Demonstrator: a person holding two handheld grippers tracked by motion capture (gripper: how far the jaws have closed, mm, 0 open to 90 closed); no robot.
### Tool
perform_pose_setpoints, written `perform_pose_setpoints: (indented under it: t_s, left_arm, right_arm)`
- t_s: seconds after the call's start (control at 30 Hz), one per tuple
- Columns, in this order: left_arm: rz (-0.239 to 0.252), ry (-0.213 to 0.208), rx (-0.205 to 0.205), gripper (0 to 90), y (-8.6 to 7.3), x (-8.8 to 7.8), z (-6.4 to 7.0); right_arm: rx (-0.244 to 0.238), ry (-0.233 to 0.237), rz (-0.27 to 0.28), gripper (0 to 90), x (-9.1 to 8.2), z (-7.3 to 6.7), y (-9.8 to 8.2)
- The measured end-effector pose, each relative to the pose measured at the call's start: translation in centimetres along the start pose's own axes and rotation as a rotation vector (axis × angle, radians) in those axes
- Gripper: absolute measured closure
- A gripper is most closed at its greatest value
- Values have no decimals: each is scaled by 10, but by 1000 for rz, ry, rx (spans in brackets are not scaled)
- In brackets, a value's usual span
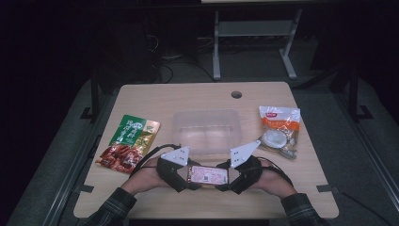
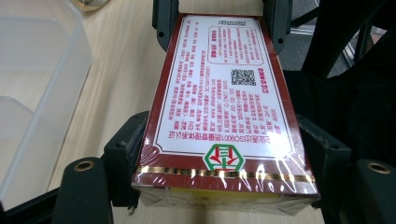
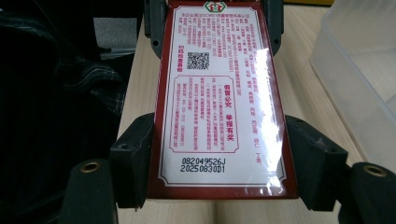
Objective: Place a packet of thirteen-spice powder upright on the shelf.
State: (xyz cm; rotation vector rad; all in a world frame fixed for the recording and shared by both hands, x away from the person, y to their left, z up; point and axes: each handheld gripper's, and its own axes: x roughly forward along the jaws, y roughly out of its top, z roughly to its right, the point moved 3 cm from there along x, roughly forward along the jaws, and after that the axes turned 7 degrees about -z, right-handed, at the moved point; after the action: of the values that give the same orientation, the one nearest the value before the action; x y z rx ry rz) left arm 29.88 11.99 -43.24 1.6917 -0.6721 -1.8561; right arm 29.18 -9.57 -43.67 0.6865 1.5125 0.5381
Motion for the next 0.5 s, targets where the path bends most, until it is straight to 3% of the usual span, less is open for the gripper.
perform_pose_setpoints:
  t_s: [0.33,0.37,0.5]
  left_arm:
    - [8,-7,-1,313,-1,-2,0]
    - [1,8,-4,314,-2,-2,0]
    - [0,10,-19,314,-3,-4,-3]
  right_arm:
    - [-5,-8,5,294,1,0,0]
    - [19,2,2,247,1,1,-1]
    - [39,-18,-11,168,1,2,-3]
